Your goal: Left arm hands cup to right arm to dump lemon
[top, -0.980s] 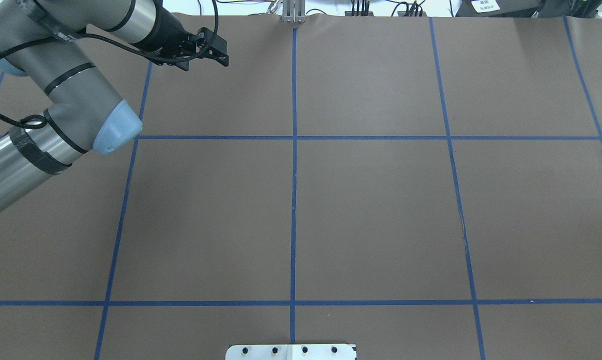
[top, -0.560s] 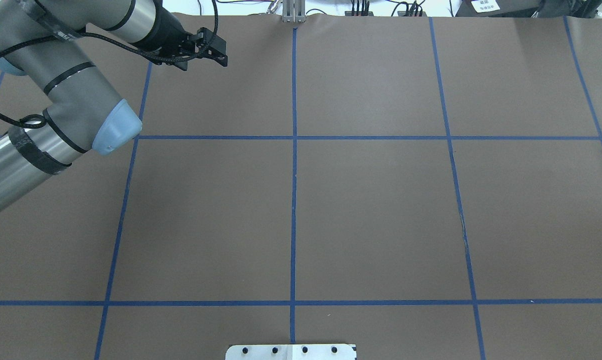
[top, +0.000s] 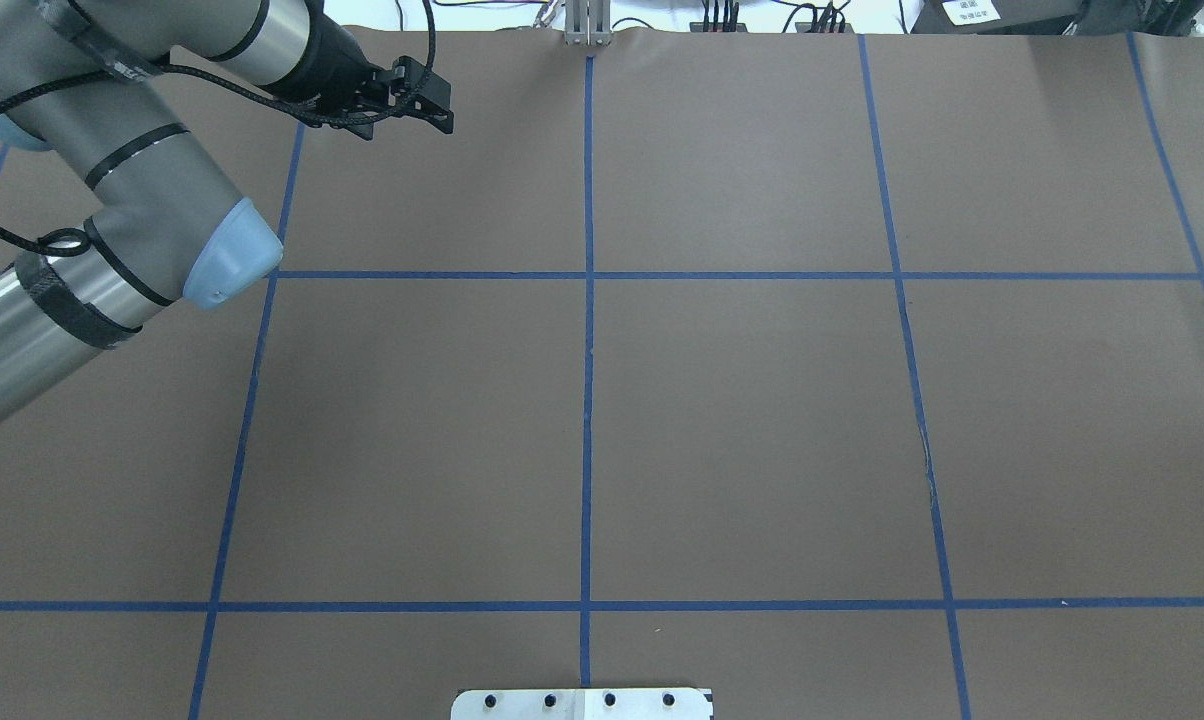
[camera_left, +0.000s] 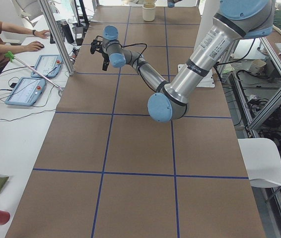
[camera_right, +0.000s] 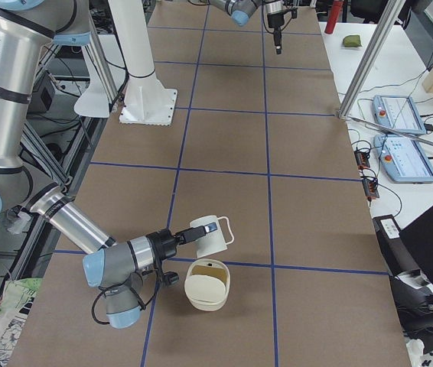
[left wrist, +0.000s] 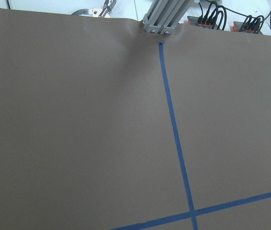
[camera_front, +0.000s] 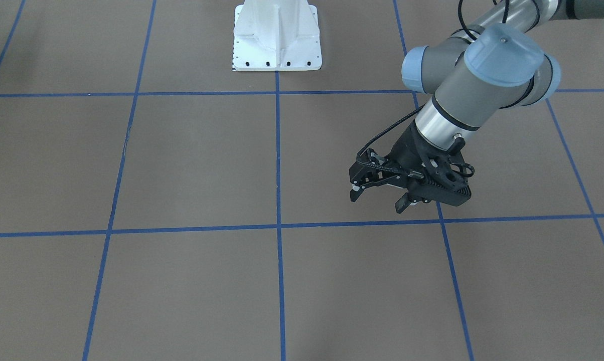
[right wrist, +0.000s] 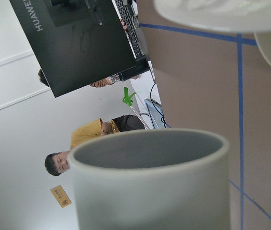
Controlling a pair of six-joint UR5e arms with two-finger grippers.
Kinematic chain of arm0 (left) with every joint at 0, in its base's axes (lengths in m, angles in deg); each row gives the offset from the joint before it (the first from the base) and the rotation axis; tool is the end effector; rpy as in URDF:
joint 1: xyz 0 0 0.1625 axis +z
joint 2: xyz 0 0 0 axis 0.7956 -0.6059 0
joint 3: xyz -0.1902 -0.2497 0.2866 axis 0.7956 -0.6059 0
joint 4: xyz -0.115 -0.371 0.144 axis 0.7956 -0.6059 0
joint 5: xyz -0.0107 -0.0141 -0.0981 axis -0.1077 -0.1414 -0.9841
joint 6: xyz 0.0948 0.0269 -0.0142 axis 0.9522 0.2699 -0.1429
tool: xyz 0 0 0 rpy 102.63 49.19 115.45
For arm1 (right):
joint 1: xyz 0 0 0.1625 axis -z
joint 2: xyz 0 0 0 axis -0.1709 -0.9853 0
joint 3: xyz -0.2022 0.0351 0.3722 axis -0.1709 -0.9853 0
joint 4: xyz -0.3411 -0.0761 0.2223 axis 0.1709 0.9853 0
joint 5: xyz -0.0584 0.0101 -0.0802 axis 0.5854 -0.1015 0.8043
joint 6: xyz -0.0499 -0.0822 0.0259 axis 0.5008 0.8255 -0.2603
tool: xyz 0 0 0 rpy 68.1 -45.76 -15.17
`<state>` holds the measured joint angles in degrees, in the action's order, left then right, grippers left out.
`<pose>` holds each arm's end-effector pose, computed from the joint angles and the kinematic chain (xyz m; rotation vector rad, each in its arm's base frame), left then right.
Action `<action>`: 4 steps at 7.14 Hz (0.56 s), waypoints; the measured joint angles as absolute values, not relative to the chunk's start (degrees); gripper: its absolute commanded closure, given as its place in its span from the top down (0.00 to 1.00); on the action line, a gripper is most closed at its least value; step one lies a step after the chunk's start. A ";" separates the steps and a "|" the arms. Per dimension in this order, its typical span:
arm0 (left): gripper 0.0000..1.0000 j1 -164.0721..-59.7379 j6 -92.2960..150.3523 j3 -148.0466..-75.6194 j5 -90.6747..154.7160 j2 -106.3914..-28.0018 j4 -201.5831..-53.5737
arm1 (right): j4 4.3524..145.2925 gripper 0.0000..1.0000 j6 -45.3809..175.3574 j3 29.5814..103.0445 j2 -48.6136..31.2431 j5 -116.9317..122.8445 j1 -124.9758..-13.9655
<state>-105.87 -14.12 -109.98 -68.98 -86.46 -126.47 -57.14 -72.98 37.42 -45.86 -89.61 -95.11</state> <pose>0.3533 -0.6046 0.2011 0.3498 1.1270 -0.0108 0.0710 -0.2361 0.7197 0.0009 -2.0223 1.4304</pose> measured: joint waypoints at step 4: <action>1.00 -105.80 -14.07 -109.73 -69.05 -86.35 -126.44 | -57.27 0.25 -46.18 38.33 -46.07 -93.66 -95.17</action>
